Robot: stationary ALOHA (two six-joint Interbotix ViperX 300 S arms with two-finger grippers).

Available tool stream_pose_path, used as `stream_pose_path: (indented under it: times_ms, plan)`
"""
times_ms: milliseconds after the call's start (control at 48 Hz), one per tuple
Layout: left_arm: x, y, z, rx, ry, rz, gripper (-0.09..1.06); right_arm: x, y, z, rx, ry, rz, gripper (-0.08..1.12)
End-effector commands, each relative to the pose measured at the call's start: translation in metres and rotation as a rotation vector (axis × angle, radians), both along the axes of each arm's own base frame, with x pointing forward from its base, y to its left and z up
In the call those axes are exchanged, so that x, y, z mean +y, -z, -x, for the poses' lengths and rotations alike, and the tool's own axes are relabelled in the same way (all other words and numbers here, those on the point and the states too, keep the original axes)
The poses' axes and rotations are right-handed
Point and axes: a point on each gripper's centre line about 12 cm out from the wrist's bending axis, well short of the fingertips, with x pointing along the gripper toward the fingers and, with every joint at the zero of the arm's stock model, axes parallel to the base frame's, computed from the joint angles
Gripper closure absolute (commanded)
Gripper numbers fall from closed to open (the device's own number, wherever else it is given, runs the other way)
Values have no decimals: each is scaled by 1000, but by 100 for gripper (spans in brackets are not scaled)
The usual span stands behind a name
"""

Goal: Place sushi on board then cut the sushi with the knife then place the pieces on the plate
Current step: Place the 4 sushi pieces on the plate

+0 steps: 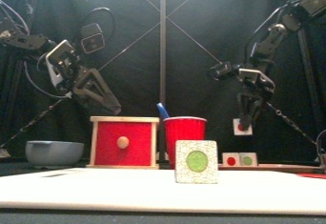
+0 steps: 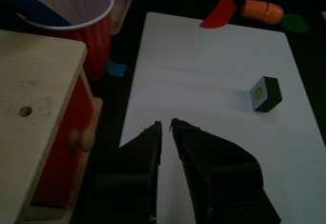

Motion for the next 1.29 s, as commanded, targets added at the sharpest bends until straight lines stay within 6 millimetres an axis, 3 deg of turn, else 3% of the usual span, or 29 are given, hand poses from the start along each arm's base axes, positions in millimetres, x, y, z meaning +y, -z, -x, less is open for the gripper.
stream_pose_path:
  times_ms: [21, 146, 375, 625, 812, 938, 1125, 1292]
  plan:
    - [2, -5, -3, -20, -5, -1, 37, -20, 5, 14, 6, 82, 1, 43]
    - [2, -5, -3, -20, -6, 0, 37, -33, 21, 26, 30, 124, 3, 43]
    - [2, -5, -3, -18, -5, -1, 37, -38, 44, 30, 35, 144, -19, 35]
    - [2, -5, -3, -20, -6, 0, 37, -42, 50, 33, 48, 151, -19, 21]
    - [2, -5, -3, -18, -6, 0, 37, -43, 29, 32, 17, 154, 9, 21]
    - [2, -5, -3, -18, -6, 0, 37, -37, 0, 22, -41, 124, 44, 21]
    - [2, -5, -4, -22, -6, 0, 37, -4, -39, -10, -144, -17, 78, 21]
    - [2, -6, -4, -22, -6, 1, 37, 46, -51, -45, -194, -211, 71, 21]
